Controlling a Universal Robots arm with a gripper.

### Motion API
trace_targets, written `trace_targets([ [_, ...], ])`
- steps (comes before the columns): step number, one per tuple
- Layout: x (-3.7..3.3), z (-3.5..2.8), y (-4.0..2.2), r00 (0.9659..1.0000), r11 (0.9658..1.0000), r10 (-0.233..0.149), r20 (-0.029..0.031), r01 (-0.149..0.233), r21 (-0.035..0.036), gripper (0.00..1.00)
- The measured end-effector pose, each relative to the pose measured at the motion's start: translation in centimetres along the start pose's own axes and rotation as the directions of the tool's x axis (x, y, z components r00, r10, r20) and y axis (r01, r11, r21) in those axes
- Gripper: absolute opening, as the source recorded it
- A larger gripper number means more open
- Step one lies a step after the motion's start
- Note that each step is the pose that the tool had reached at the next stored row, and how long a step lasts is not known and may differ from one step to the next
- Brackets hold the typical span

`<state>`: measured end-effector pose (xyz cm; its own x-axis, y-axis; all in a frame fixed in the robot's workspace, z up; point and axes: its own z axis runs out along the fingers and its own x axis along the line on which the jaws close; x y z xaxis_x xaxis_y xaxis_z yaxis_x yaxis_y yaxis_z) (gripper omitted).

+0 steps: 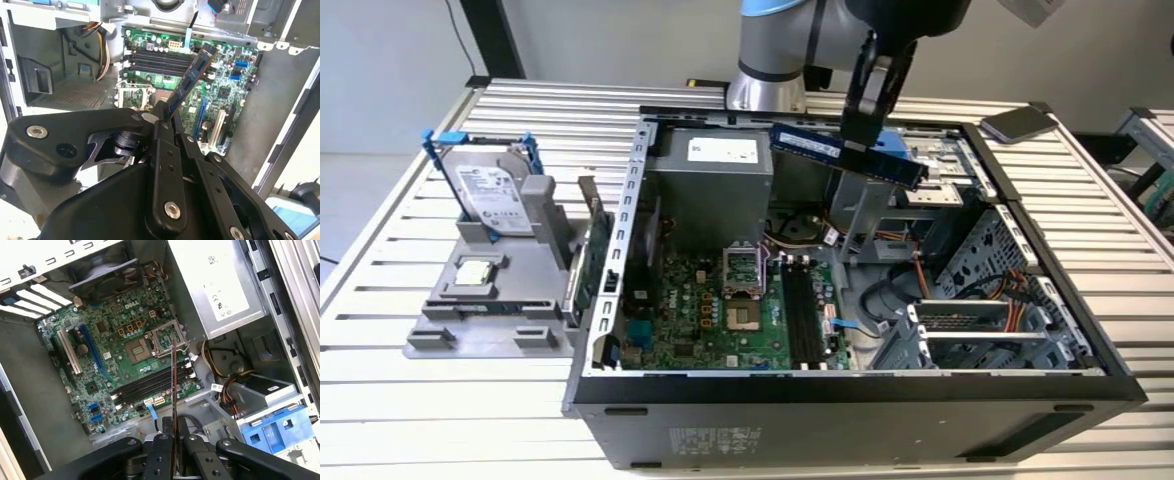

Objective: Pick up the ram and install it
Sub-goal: 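Insert the ram into the slot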

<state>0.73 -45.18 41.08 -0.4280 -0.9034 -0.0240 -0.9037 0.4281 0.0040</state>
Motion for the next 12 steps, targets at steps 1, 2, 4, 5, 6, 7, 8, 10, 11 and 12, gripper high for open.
trace_targets([
  [1,0.00,-0.01,0.00,1.0000,1.0000,0.009,0.0000,-0.009,0.0002,0.00],
  [2,0.00,0.00,0.00,0.9998,0.9998,0.019,0.0003,-0.019,0.0005,0.00],
  [4,0.00,-0.01,0.00,0.9991,0.9991,0.042,0.0002,-0.042,0.0010,0.00],
  [5,0.00,-0.01,0.00,0.9985,0.9985,0.055,0.0002,-0.055,0.0014,0.00],
  [6,0.00,-0.01,0.00,0.9976,0.9976,0.070,0.0004,-0.070,0.0017,0.00],
  [7,0.00,-0.01,0.00,0.9965,0.9965,0.083,0.0004,-0.083,0.0020,0.00],
  [8,0.00,-0.02,0.00,0.9952,0.9952,0.098,0.0003,-0.098,0.0024,0.00],
  [10,0.00,-0.02,0.00,0.9913,0.9913,0.131,0.0007,-0.131,0.0032,0.00],
  [11,0.00,-0.02,0.00,0.9889,0.9889,0.148,0.0008,-0.148,0.0036,0.00],
  [12,0.00,-0.02,0.00,0.9863,0.9863,0.165,0.0009,-0.165,0.0039,0.00],
])
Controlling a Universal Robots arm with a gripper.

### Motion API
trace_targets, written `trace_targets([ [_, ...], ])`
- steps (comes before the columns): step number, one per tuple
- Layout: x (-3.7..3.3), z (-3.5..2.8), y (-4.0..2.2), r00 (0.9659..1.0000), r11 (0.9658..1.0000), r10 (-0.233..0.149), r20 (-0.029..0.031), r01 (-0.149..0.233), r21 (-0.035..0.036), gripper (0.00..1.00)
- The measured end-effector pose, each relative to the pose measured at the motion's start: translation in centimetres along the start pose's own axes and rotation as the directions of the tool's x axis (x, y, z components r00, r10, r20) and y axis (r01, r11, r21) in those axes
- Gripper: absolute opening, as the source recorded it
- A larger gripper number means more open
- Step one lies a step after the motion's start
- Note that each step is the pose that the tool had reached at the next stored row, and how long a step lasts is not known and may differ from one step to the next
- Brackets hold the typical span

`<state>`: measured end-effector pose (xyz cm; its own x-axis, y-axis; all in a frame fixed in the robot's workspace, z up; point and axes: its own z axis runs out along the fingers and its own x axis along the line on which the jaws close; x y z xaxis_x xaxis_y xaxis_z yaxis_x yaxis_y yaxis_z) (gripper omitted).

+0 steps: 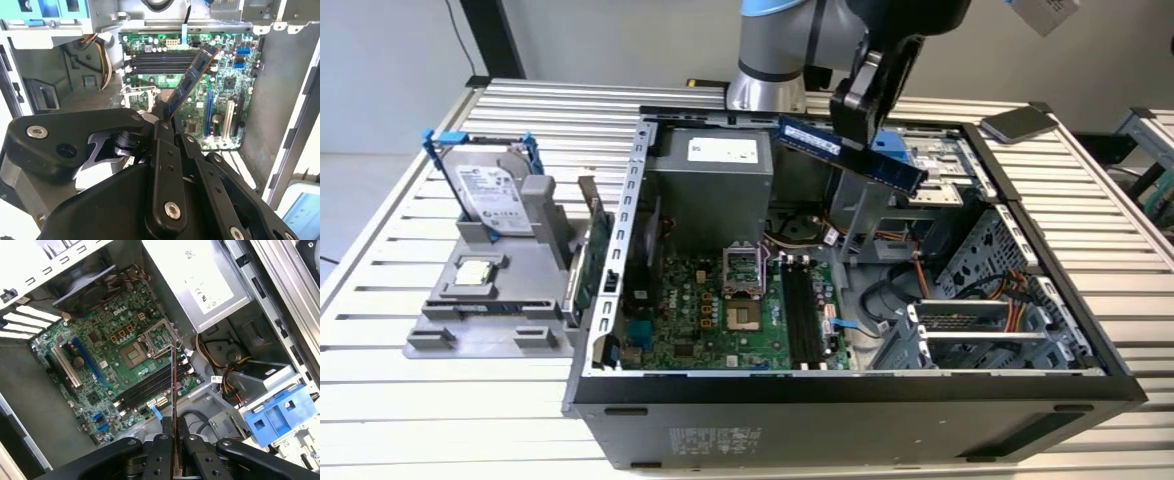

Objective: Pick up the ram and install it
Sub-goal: 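Insert the ram into the slot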

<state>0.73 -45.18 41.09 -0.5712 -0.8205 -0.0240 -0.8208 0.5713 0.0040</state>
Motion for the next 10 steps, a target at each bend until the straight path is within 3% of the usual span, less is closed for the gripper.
trace_targets([
  [5,0.00,0.00,0.00,0.9967,0.9967,0.081,0.0005,-0.081,0.0019,0.00],
  [10,0.00,0.00,0.00,0.9864,0.9864,0.164,0.0010,-0.164,0.0039,0.00],
])
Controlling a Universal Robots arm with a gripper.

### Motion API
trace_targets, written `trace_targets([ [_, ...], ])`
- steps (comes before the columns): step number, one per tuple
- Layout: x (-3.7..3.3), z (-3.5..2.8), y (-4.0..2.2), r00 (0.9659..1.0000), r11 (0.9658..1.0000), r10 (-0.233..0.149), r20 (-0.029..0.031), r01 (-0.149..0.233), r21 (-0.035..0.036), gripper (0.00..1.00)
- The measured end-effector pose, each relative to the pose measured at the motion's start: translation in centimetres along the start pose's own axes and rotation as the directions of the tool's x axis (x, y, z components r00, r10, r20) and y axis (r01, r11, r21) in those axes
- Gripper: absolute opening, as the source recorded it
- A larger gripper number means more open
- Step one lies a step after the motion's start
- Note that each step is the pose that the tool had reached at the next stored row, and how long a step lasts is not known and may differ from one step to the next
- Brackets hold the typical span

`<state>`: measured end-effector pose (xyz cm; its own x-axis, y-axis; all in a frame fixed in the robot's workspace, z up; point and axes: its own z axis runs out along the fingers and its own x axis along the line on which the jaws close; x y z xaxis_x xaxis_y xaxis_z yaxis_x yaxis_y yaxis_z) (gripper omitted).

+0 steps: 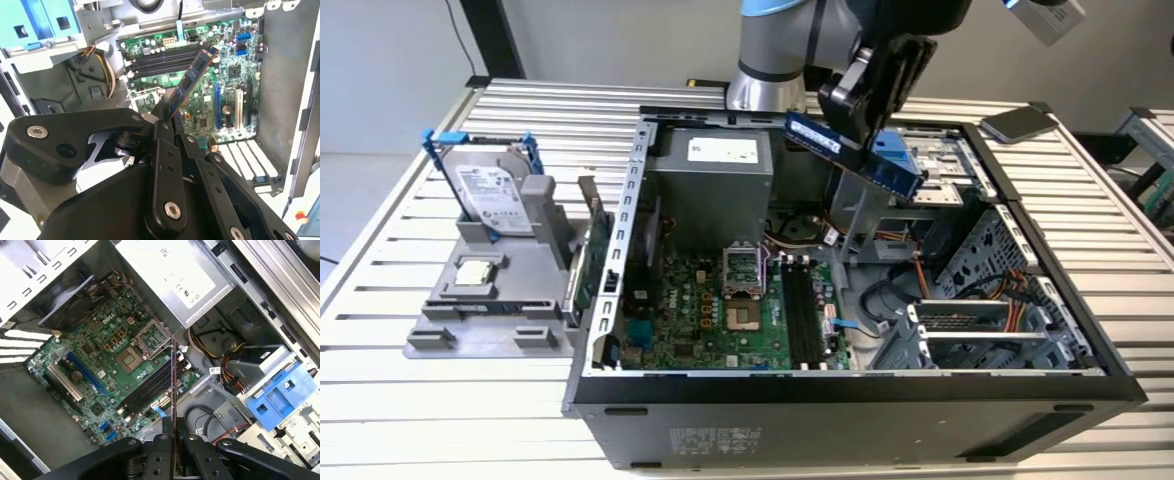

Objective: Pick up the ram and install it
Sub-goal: 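Insert the ram into the slot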

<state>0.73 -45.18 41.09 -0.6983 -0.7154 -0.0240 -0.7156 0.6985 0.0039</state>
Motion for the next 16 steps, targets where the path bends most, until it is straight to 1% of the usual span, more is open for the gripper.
trace_targets([
  [2,0.00,0.00,0.00,0.9995,0.9995,0.032,0.0002,-0.032,0.0008,0.00],
  [4,0.00,0.00,0.00,0.9979,0.9979,0.065,0.0003,-0.065,0.0015,0.00],
  [6,0.00,0.00,0.00,0.9955,0.9955,0.095,0.0005,-0.095,0.0022,0.00],
  [8,0.00,0.00,0.00,0.9922,0.9922,0.125,0.0007,-0.125,0.0029,0.00],
  [11,0.00,0.00,0.00,0.9856,0.9856,0.169,0.0010,-0.169,0.0040,0.00],
  [13,0.00,0.00,0.00,0.9801,0.9801,0.199,0.0012,-0.199,0.0047,0.00],
  [16,0.00,0.00,0.00,0.9706,0.9706,0.241,0.0017,-0.241,0.0056,0.00],
])
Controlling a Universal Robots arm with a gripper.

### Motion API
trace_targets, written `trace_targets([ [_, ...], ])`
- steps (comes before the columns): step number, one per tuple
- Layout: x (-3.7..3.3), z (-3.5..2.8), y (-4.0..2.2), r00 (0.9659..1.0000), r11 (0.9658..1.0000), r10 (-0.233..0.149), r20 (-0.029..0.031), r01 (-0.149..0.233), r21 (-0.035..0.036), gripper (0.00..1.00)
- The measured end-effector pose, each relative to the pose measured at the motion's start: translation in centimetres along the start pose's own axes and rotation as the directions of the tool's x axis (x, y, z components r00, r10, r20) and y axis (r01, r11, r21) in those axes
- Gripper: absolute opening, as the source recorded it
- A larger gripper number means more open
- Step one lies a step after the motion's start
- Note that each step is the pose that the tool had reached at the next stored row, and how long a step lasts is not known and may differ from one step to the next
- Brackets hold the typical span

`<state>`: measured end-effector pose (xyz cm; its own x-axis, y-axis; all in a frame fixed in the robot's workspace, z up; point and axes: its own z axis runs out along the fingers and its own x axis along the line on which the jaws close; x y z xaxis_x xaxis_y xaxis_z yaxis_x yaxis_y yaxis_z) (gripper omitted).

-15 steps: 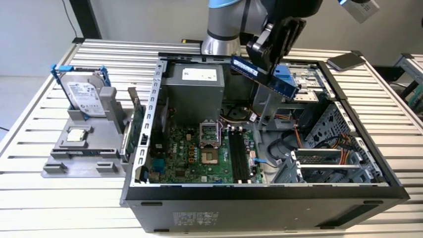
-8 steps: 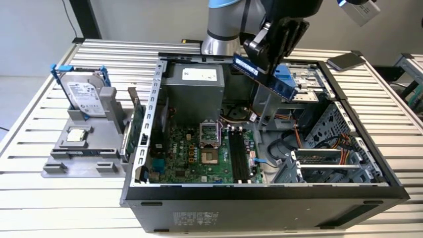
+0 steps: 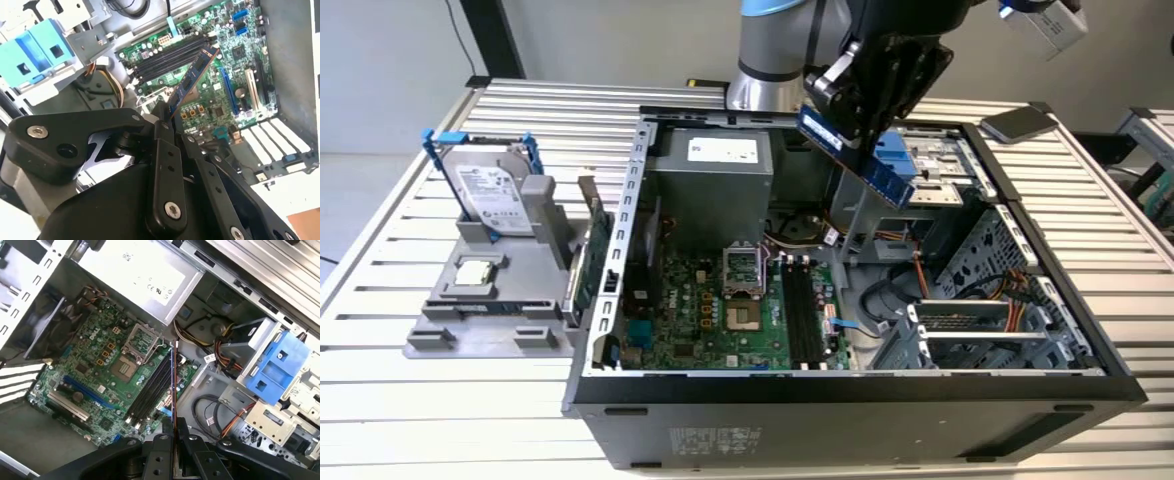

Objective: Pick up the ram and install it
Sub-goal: 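Insert the ram into the slot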

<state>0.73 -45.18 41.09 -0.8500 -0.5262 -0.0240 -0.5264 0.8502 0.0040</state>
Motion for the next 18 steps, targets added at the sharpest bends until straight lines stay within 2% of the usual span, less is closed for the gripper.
trace_targets([
  [3,0.00,0.00,0.00,0.9990,0.9990,0.045,0.0002,-0.045,0.0011,0.00],
  [5,0.00,0.00,0.00,0.9971,0.9971,0.076,0.0004,-0.076,0.0018,0.00],
  [9,0.00,0.00,0.00,0.9907,0.9907,0.136,0.0008,-0.136,0.0032,0.00],
  [14,0.00,0.00,0.00,0.9777,0.9776,0.210,0.0014,-0.210,0.0049,0.00],
  [18,0.00,0.00,0.00,0.9636,0.9636,0.267,0.0019,-0.267,0.0064,0.00],
])
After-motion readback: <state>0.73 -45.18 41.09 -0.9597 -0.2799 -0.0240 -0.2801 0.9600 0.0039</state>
